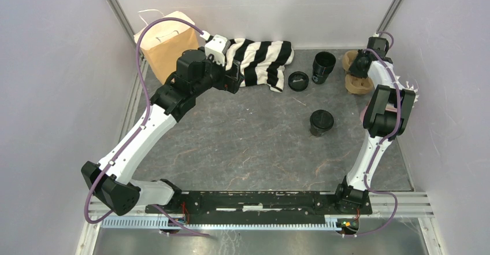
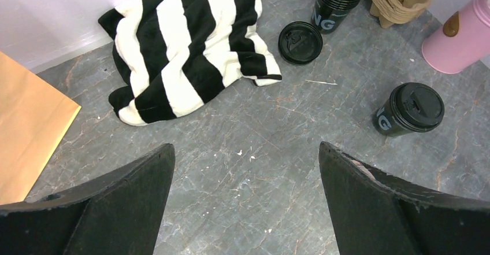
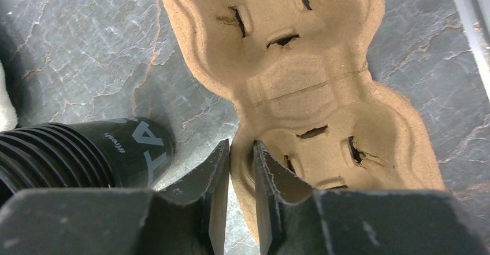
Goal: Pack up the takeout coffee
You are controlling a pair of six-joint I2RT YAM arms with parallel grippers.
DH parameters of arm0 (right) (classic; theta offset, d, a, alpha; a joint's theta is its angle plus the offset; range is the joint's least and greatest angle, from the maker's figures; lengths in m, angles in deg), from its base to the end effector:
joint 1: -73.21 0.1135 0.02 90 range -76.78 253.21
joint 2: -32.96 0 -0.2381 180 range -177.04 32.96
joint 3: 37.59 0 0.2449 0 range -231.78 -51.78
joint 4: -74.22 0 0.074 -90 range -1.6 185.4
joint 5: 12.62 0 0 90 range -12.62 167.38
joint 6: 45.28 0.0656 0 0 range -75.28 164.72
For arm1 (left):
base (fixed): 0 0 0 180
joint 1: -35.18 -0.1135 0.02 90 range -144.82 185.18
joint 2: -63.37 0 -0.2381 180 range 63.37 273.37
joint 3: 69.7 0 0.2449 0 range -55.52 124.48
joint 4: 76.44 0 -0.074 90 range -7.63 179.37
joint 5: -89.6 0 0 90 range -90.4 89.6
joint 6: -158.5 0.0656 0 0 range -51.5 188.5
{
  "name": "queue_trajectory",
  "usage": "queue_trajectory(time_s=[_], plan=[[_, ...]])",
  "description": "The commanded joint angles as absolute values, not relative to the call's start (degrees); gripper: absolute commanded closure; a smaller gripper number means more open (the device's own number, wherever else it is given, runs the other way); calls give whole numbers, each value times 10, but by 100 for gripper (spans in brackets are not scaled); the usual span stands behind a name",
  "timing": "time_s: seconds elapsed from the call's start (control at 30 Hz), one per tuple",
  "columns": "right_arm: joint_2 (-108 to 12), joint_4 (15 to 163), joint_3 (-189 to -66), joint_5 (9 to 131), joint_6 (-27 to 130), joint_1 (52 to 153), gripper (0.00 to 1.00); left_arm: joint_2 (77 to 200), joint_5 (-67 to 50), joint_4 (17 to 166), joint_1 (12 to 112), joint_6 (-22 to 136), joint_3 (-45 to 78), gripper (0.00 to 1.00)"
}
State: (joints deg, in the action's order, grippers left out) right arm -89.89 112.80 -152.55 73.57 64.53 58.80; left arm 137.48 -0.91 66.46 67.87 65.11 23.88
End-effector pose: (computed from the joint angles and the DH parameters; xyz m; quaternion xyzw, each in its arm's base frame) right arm 0.4735 -0.1172 0.1788 0.2613 0.8907 0.0483 0.3687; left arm 0.2679 -0.1726 0.3819 0.2067 0.7802 -0.1862 0.5603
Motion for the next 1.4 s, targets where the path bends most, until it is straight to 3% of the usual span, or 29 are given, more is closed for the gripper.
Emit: queue_trajectory(time_s=[0.0, 0.27, 0.73, 0.93, 1.37], plan=[[-883, 1101, -1522, 703, 666, 582, 71, 1369, -14, 676, 675, 679, 261, 0], [-889, 1084, -1511, 675, 689, 575, 71, 1367, -12, 674, 675, 681, 261, 0], [-883, 1075, -1504, 654, 708, 567, 91, 1369, -12, 673, 675, 682, 264, 0], [-855, 1075, -1500, 644, 715, 564, 89, 1369, -14, 674, 675, 681, 264, 0], [-828, 1085, -1487, 656, 708, 563, 97, 1360, -21, 676, 675, 677, 258, 0]])
